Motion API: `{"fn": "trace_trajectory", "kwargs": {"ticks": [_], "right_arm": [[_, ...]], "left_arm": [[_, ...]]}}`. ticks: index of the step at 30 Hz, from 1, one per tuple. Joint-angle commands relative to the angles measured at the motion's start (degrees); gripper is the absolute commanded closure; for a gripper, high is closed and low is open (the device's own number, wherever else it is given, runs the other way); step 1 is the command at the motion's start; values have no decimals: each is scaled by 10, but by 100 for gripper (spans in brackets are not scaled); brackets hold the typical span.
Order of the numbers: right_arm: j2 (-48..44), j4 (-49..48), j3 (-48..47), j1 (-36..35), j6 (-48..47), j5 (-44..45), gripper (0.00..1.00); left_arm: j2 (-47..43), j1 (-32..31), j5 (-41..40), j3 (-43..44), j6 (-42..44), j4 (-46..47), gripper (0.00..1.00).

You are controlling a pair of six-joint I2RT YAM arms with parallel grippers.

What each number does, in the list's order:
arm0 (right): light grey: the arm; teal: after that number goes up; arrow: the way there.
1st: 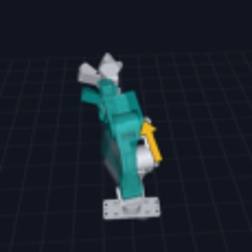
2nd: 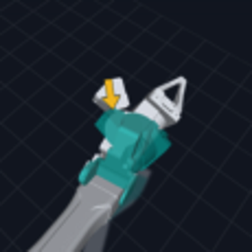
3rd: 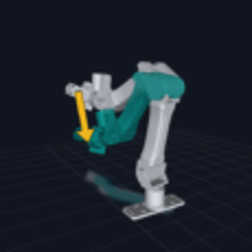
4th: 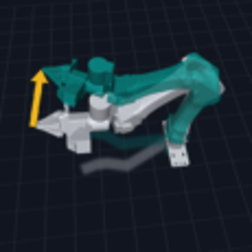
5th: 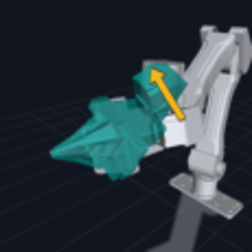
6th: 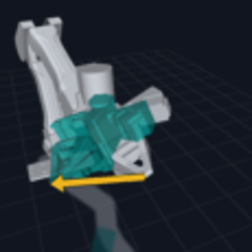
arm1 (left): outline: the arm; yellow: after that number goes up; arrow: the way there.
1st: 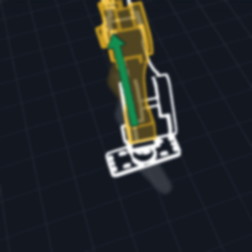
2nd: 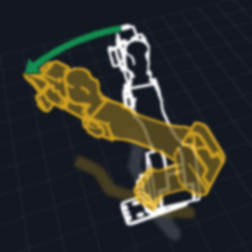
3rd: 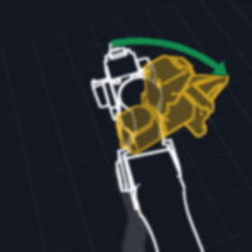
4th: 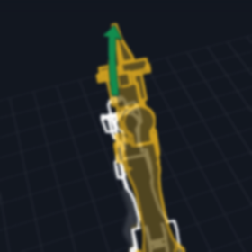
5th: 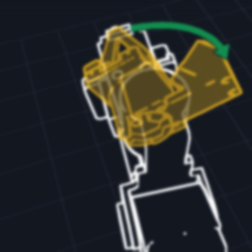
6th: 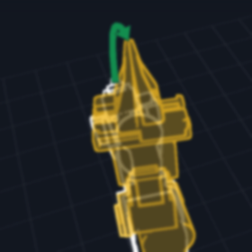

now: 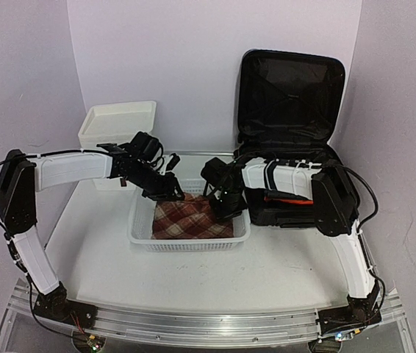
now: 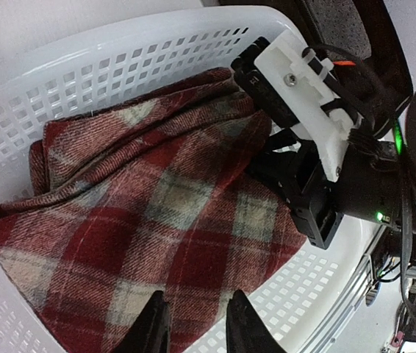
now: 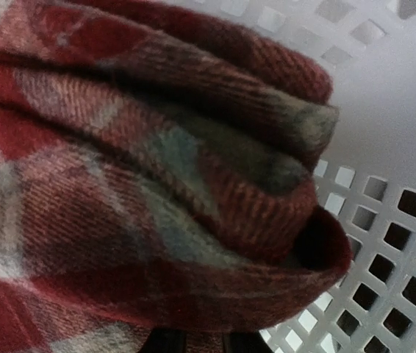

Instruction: Open, take out, and arrange the luggage

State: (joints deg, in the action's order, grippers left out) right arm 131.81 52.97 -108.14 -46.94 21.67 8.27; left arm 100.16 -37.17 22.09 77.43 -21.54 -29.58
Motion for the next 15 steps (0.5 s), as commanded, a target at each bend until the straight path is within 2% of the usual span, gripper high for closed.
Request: {"fn": "trace_trajectory", "kwargs": {"ticks": [1, 7, 10, 15], "right_arm": [[-53, -49, 19, 7, 2, 3, 75], [-148, -45, 70, 7, -6, -54, 56], [-200, -45, 98, 7, -16, -66, 47], [-272, -39, 139, 16, -37, -63, 38]], "left_arm": [[39, 2, 11, 25, -22, 38, 74], [96, 3, -15, 59, -15, 38, 75], [119, 5, -56, 68, 0, 34, 67], [161, 21, -115, 97, 31, -5, 63]]}}
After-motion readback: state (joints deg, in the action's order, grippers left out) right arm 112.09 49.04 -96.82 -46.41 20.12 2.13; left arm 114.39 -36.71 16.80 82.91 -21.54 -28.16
